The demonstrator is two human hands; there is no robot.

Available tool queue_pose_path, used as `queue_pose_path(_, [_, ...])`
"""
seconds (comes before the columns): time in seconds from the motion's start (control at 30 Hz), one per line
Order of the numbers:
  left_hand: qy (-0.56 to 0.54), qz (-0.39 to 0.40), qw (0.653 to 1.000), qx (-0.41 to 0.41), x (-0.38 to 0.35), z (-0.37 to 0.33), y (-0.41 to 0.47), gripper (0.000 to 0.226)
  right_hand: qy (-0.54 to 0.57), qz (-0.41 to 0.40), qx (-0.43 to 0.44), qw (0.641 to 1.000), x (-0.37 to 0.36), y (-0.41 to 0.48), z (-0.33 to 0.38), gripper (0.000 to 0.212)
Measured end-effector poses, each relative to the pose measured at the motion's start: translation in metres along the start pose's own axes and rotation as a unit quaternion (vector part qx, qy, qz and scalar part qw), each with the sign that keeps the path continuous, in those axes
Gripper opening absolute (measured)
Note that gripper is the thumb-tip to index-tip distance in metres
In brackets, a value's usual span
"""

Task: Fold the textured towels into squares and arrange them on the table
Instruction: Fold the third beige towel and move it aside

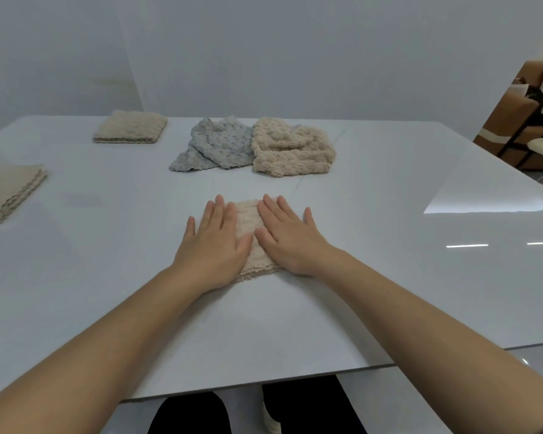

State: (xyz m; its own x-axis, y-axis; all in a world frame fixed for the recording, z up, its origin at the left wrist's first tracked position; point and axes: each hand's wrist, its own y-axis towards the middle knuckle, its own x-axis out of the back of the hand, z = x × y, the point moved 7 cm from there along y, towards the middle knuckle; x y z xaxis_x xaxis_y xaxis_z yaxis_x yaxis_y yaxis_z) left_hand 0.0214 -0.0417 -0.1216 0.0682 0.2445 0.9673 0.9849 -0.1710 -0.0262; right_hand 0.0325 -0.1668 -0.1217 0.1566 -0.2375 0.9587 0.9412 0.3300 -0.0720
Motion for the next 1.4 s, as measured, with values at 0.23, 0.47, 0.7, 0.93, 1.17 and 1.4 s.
queue_pose_path(0.23, [-0.461, -0.018, 0.857, 0.231, 0.028, 0.040, 0.001, 0.054, 0.088, -0.046, -0.030, 0.995, 0.005, -0.008, -0.008, 0.066])
queue_pose_path(0.47, [-0.572, 0.083, 0.789, 0.209, 0.023, 0.007, 0.012, 0.018, 0.227, -0.079, -0.025, 0.970, 0.018, -0.010, -0.019, 0.084])
queue_pose_path(0.7, [-0.715, 0.084, 0.681, 0.135, 0.039, -0.045, 0.047, 0.023, 0.599, -0.054, -0.172, 0.780, 0.041, -0.009, -0.087, 0.095])
queue_pose_path(0.93, [-0.649, 0.116, 0.741, 0.126, 0.025, -0.111, 0.113, 0.015, 0.647, -0.089, -0.201, 0.730, 0.072, 0.001, -0.162, 0.033])
queue_pose_path(1.17, [-0.507, 0.138, 0.842, 0.125, -0.001, -0.156, 0.173, 0.014, 0.560, -0.153, -0.254, 0.774, 0.095, 0.019, -0.240, 0.008])
queue_pose_path(1.4, [-0.519, 0.054, 0.849, 0.087, -0.015, -0.184, 0.212, 0.017, 0.541, -0.185, -0.277, 0.772, 0.105, 0.022, -0.284, 0.009])
